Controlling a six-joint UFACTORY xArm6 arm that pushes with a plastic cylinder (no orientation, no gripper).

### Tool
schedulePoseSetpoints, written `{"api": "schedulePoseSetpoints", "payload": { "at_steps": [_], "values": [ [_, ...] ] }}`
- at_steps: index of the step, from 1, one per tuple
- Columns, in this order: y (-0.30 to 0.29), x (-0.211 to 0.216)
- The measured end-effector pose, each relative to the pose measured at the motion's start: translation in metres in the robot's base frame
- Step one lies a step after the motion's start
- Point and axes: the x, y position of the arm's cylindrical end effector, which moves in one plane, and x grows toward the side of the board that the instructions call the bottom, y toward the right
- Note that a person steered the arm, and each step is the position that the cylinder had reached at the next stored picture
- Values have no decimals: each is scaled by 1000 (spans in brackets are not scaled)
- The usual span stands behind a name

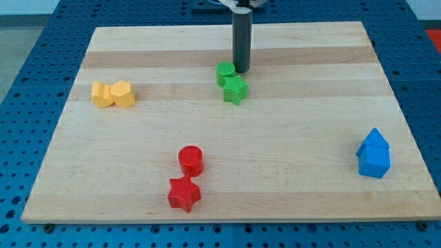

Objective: Point at red star

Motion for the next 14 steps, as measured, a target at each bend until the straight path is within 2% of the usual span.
{"api": "schedulePoseSetpoints", "payload": {
  "at_steps": [1, 2, 3, 4, 5, 6, 9, 11, 12, 13, 14],
  "values": [
    [0, 0],
    [36, -12],
    [89, -31],
    [156, -14],
    [224, 43],
    [254, 104],
    [259, 173],
    [262, 175],
    [262, 195],
    [257, 187],
    [190, 135]
  ]
}}
